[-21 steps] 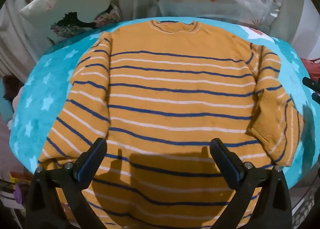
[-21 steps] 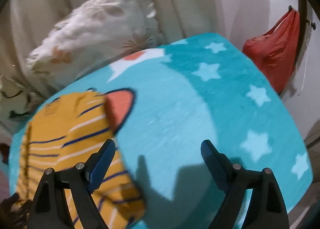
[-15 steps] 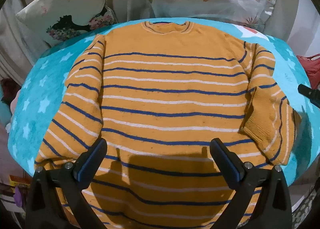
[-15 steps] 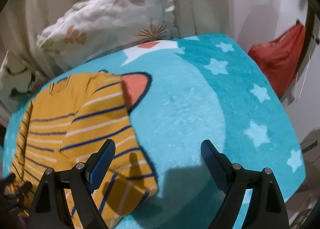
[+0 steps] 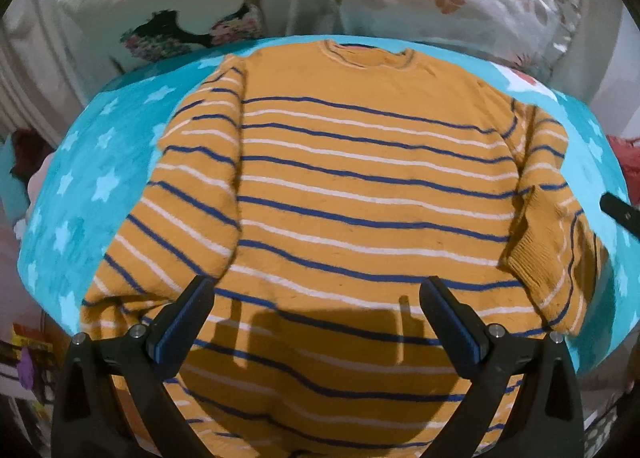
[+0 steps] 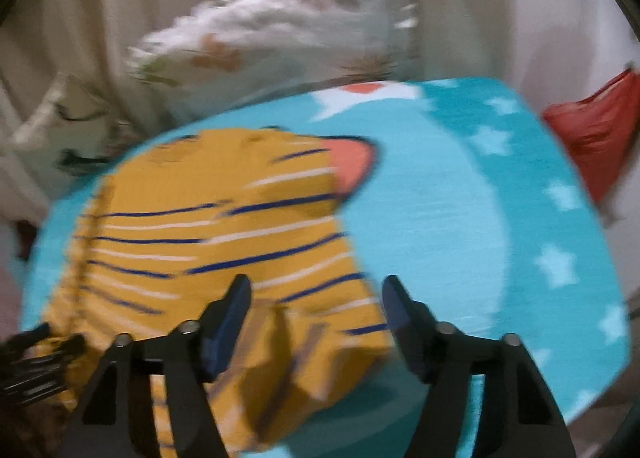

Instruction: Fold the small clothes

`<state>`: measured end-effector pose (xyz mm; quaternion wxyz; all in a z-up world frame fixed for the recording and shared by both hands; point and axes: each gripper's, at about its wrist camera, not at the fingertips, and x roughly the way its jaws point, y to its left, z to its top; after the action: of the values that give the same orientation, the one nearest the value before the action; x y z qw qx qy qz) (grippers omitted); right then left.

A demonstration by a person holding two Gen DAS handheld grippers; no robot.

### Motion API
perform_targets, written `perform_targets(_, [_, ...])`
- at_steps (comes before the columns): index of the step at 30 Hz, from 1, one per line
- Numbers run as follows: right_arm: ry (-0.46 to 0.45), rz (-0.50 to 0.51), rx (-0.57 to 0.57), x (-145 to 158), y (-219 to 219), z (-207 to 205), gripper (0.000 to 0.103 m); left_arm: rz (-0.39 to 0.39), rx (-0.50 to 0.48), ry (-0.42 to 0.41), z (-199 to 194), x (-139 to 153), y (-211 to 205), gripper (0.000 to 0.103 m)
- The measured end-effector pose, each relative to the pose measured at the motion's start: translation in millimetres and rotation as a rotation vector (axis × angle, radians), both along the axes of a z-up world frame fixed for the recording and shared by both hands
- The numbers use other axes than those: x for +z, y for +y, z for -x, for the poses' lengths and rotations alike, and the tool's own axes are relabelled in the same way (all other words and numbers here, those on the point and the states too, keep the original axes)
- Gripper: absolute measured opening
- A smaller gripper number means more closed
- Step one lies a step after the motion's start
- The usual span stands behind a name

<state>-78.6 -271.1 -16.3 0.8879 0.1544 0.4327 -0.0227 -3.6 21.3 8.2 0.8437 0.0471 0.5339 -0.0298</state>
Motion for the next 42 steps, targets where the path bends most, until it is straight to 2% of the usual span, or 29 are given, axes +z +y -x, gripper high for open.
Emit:
perform_targets(2, [-0.012,-0.103,0.073,-1.4,7.8,1.4,0.062,0.036,0.031,-0.005,-1.9,1.9,8.8,0.102])
perform_targets(4, [0.001,-0.129,0.128,-7.3,18.3,1.1,0.062,0.051,0.050,0.015,-3.4,3.4,15.2,0.102])
perform_targets(7, [0.016,-0.105,0.191,-14.4,37.6,0.7,0.062,0.061,0.055,0.044,-1.5,2.4,17.0,0.102])
perform_targets(10, [0.017,-0.091,0.241,-14.3,54.8,-1.9,0.062,0.059,0.047,0.023,1.8,0.0,16.6,0.102])
perform_targets(12, [0.025,-0.040,0.275,-18.8,72.1,-8.1,0.062,0.061,0.043,-0.003,5.1,-2.3,17.1,0.102])
perform_targets(14, [0.048,0.054,0.307,-27.0,90.7,-13.5,0.062,0.058,0.037,-0.005,6.4,-2.8,16.0,0.102])
perform_targets(15, [0.062,0.106,0.328,-33.7,98.4,-14.0,0.057,0.047,0.033,0.000,7.3,-2.9,15.6,0.102])
perform_targets(16, [0.071,0.157,0.344,-38.2,105.3,-14.5,0.031,0.039,0.031,0.007,7.9,-2.7,14.7,0.102])
perform_targets(17, [0.080,0.207,0.354,-41.9,108.9,-14.3,0.019,0.039,0.032,0.006,8.0,-2.3,14.7,0.102])
perform_targets(18, [0.079,0.204,0.359,-40.6,107.0,-13.0,0.014,0.037,0.030,0.008,8.0,-2.1,14.5,0.102])
perform_targets(19, [0.063,0.151,0.343,-33.4,98.0,-10.5,0.009,0.038,0.029,0.008,7.9,-1.3,14.1,0.102])
perform_targets(22, [-0.006,0.056,0.250,-1.5,55.5,-0.4,0.009,0.051,0.037,-0.010,5.9,2.7,12.9,0.102])
perform_targets(26, [-0.071,0.084,0.046,37.5,-16.6,19.9,0.009,0.082,0.047,-0.034,-0.6,10.7,16.1,0.102])
perform_targets(29, [-0.031,0.186,-0.120,43.4,-70.7,39.1,0.009,0.094,0.068,-0.070,-8.6,22.8,28.7,0.102])
perform_targets(33, [0.078,0.303,-0.293,27.5,-120.4,66.1,0.009,0.109,0.155,-0.139,-19.1,44.5,70.4,0.102])
perform_targets(36, [0.154,0.316,-0.326,16.6,-138.0,78.7,0.011,0.110,0.256,-0.173,-22.0,53.8,113.5,0.102])
perform_targets(38, [0.167,0.292,-0.312,14.8,-139.6,85.2,0.014,0.090,0.326,-0.185,-20.8,54.6,143.9,0.102])
perform_targets(40, [0.160,0.289,-0.300,19.4,-131.1,85.2,0.029,0.060,0.402,-0.178,-18.2,50.4,176.0,0.102])
perform_targets(42, [0.138,0.313,-0.295,29.5,-114.2,81.8,0.041,0.063,0.449,-0.160,-14.6,42.4,200.3,0.102])
